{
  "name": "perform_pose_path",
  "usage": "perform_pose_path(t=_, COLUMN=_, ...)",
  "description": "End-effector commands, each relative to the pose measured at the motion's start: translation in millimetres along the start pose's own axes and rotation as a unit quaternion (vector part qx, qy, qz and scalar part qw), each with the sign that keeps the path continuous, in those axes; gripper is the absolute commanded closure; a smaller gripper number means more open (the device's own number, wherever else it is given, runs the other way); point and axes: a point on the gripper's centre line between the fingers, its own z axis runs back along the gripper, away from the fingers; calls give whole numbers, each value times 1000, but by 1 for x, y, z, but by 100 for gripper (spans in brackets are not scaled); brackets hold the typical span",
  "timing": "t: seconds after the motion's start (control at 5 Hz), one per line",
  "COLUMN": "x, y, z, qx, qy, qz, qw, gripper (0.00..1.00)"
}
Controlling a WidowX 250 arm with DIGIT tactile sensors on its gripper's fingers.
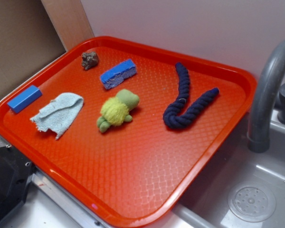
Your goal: Grab the rock.
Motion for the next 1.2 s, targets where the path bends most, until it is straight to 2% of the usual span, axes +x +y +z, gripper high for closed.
perform_pose_path(t=0.0, x=0, y=0, z=0, qx=0, qy=0, qz=0, qw=1000, gripper=0)
perform_pose_path(t=0.2, x=36, y=22, z=-17, qx=50, qy=-52, qz=-34, qw=997, gripper=0)
perform_pose_path(t=0.4, x=73, y=42, z=-30, qx=76, qy=-47, qz=-87, qw=992, gripper=0)
perform_pose_path(t=0.6, x=106, y=64, z=-52, qx=125, qy=-18, qz=-143, qw=982, gripper=0)
perform_pose_path(t=0.8, x=133, y=82, z=-78, qx=148, qy=8, qz=-194, qw=970, gripper=0)
perform_pose_path(t=1.0, x=158, y=104, z=-116, qx=150, qy=39, qz=-237, qw=959, gripper=0)
